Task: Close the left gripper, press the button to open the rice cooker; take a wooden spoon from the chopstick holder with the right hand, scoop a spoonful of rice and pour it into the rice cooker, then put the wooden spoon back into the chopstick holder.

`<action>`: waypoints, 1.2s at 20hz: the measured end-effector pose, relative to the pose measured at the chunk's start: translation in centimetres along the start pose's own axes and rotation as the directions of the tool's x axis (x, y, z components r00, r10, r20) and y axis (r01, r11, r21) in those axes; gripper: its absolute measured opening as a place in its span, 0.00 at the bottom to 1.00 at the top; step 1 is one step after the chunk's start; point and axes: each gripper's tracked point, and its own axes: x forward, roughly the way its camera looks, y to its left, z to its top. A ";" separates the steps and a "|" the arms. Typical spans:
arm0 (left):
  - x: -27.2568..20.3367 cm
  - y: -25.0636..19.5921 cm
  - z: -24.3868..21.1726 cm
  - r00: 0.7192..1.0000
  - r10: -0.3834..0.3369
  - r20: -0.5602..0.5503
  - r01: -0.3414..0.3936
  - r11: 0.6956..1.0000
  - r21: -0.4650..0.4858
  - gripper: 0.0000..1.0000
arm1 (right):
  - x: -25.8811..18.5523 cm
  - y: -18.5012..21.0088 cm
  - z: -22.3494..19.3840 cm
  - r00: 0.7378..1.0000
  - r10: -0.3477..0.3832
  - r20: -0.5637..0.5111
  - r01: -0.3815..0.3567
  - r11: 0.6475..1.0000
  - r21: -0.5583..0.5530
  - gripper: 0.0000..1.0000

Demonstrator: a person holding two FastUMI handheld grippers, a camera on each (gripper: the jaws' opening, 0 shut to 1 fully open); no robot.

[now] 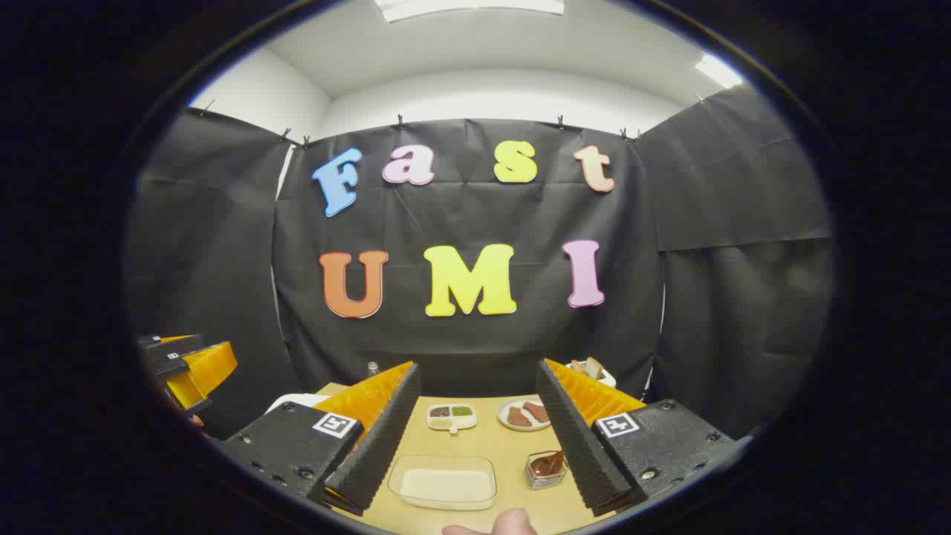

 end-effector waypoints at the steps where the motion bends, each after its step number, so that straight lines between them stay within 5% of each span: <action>1: 0.0 0.2 0.0 1.000 0.005 -0.002 -0.005 1.000 -0.003 0.94 | -0.1 0.1 -0.1 1.000 0.003 0.001 -0.003 1.000 0.001 1.00; 24: 0.0 0.2 -1.4 0.999 -0.012 -0.033 0.012 1.000 -0.006 0.94 | -0.4 -1.4 -0.9 1.000 -0.023 -0.009 0.023 1.000 0.002 1.00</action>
